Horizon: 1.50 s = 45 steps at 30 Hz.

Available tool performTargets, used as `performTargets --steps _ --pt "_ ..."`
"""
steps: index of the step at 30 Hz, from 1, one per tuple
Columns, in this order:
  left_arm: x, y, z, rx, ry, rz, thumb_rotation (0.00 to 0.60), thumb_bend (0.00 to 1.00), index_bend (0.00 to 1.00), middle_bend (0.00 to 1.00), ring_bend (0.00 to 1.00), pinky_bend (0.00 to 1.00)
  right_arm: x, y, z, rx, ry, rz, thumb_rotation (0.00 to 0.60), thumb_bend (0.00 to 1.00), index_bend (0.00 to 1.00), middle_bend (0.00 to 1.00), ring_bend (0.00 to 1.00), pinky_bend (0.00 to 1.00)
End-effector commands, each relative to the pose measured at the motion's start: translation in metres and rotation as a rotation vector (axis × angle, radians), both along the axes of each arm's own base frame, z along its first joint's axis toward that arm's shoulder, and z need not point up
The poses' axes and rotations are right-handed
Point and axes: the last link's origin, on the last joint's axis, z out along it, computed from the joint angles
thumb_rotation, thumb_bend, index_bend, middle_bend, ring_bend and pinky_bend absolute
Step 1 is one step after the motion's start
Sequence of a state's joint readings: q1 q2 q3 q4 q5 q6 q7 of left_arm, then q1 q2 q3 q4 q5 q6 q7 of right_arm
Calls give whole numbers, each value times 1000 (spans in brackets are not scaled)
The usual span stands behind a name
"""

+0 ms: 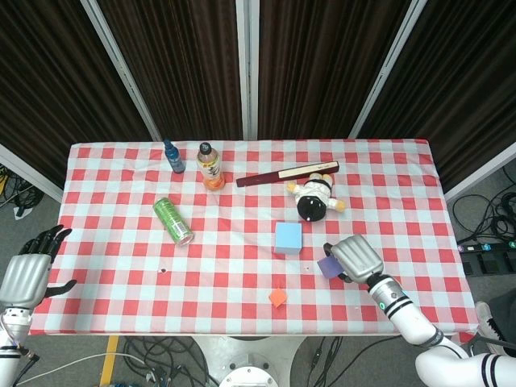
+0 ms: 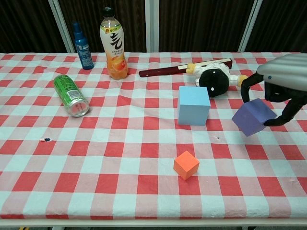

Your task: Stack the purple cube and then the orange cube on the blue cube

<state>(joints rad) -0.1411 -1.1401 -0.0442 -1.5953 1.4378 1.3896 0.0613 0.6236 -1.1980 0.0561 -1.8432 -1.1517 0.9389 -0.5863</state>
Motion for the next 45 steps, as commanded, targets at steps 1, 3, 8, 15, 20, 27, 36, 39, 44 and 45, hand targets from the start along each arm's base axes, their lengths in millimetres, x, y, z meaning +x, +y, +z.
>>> performTargets --steps 1,3,8,15,20,27,36,39,44,45 --pt "2 2 0 -1 -13 -8 600 0 191 195 147 222 22 -3 38 -87 19 -27 600 124 559 996 920 791" --pt "2 2 -1 -5 -19 -12 600 0 191 195 147 222 31 -4 46 -117 11 -39 600 126 569 997 920 791" --pt "3 1 3 -2 -26 -20 600 0 192 194 147 222 57 -14 47 -160 -61 -129 600 135 587 997 920 791" --pt "3 -1 8 4 -34 -21 600 0 191 193 148 222 85 -35 20 -183 -120 -220 600 141 605 997 920 792" --pt "1 -1 10 -1 -35 -17 600 0 191 190 147 222 102 -45 -1 -182 -119 -274 600 142 614 997 920 792" --pt "-3 -2 12 -7 -40 -9 600 0 191 189 147 222 118 -54 -22 -203 -96 -312 600 141 624 1000 925 795" --pt "-6 -4 16 -21 -52 -8 600 0 191 186 147 222 133 -59 -46 -239 -84 -378 600 141 643 1000 931 802" --pt "-7 -4 17 -26 -58 -7 600 0 191 185 147 222 138 -59 -49 -245 -85 -402 600 141 646 1000 931 802" --pt "-7 -3 18 -30 -64 -7 600 0 191 184 147 222 143 -57 -48 -259 -68 -413 600 141 650 1000 931 802" --pt "-7 -3 18 -31 -65 -8 600 0 191 184 147 222 143 -56 -48 -260 -63 -416 600 141 651 1000 931 801"
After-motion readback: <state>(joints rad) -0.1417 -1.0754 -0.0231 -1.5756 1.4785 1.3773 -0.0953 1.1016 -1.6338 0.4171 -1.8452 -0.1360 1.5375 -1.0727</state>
